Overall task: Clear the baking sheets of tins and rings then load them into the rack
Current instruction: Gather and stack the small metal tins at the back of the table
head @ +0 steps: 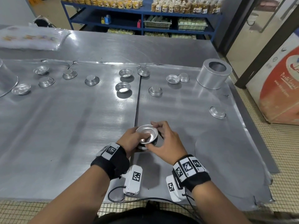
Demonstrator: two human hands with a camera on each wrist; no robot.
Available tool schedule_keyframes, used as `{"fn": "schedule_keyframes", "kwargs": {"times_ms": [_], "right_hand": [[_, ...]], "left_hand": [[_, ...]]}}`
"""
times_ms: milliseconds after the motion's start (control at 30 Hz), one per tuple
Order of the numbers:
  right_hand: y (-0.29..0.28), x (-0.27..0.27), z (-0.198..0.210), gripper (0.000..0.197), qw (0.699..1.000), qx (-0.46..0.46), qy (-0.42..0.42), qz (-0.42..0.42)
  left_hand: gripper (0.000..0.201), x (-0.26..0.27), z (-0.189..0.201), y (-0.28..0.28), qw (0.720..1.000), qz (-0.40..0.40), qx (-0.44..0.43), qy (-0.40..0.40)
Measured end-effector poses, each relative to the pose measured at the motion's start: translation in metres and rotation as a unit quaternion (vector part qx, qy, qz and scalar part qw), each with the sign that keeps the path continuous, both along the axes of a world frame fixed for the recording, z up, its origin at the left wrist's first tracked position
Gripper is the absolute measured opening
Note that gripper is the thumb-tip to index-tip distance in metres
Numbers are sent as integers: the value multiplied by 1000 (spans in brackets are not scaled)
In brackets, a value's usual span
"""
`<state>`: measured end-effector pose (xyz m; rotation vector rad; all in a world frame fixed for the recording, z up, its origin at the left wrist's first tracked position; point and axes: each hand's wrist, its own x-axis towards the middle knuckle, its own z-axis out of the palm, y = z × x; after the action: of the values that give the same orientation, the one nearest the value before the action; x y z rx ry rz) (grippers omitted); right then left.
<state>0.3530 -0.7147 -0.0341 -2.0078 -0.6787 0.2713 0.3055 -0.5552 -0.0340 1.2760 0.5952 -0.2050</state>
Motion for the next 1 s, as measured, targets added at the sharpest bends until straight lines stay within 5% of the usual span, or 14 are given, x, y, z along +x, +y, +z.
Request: {"fn": "schedule_keyframes", "kwargs": {"times_ms": [233, 433, 667, 1000], "right_hand": [[-18, 17, -3, 75, 994, -18, 91, 55], [-40, 61, -4, 52, 988, -149, 48, -1], [-80, 129, -12, 32, 939, -333, -36, -79], [-125, 219, -16, 48, 843, -503, -79, -175]], "left_hand": [[27, 7, -2, -7, 1000, 24, 1, 2], [31, 19, -5, -18, 999, 34, -6, 12], [30, 26, -6, -24, 999, 27, -7, 22], [30, 30, -6, -19, 999, 29, -9, 24]]}}
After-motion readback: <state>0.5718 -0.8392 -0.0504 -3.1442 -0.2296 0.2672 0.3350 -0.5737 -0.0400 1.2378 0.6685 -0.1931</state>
